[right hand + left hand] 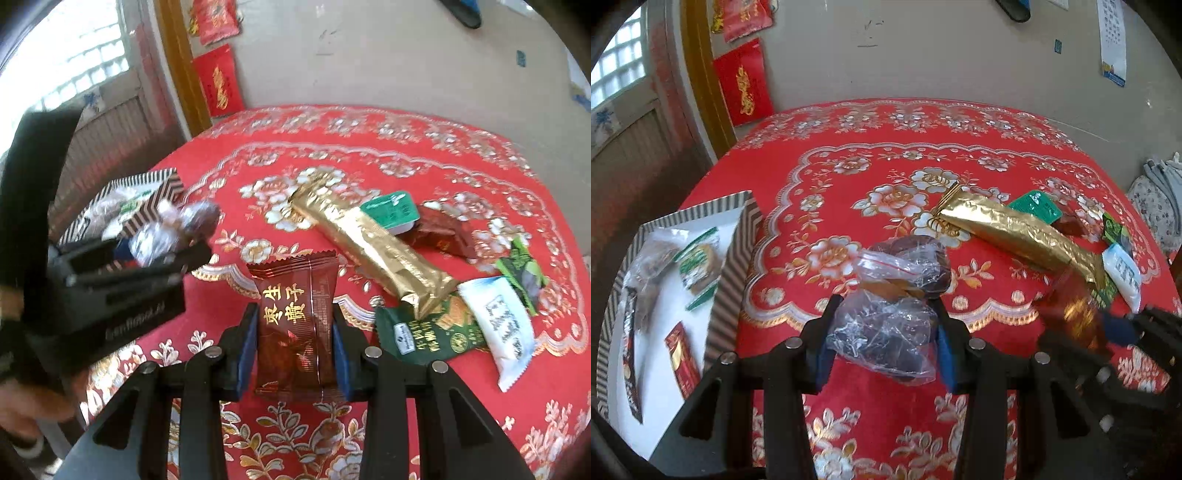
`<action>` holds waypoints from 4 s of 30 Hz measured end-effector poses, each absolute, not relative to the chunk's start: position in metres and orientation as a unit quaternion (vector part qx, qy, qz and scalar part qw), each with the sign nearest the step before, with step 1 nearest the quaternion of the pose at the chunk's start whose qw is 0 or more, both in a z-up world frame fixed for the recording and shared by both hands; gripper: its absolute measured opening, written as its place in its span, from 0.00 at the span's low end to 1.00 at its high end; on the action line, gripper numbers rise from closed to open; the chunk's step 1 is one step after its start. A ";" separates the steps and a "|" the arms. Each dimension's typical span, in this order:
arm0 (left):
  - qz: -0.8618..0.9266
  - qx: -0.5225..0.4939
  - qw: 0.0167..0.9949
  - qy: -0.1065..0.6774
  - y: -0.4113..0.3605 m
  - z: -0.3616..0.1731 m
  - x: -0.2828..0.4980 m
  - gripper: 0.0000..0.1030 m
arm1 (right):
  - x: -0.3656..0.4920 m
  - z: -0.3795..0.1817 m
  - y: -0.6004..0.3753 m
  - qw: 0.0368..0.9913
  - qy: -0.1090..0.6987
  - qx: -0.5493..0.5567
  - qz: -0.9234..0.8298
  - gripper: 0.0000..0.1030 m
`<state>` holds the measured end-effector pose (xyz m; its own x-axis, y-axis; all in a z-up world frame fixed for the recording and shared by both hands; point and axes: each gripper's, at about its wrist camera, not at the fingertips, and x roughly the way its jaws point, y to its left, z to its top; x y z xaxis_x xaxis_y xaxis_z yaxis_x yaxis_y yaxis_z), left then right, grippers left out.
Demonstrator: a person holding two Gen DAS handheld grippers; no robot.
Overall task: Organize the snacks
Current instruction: 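Carry the candy bag with the left tool while the right tool carries the brown packet into the box, then open both tools to release the candy bag and brown packet in the box, then move both tools back to the table toward the gold foil bar and white-blue candy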
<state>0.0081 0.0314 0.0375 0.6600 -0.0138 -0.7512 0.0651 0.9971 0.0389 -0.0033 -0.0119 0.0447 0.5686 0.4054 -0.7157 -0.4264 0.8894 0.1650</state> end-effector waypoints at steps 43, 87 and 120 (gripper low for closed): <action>0.056 -0.003 0.935 0.349 0.142 0.073 -0.079 0.46 | -0.059 0.085 0.078 0.884 0.362 -0.054 0.289 0.35; 0.164 -0.025 0.897 0.410 0.269 0.014 -0.108 0.47 | -0.074 0.039 0.228 0.805 0.437 -0.152 0.371 0.36; 0.109 -0.026 0.928 0.356 0.214 0.067 -0.102 0.89 | -0.054 0.070 0.107 0.857 0.398 -0.062 0.320 0.61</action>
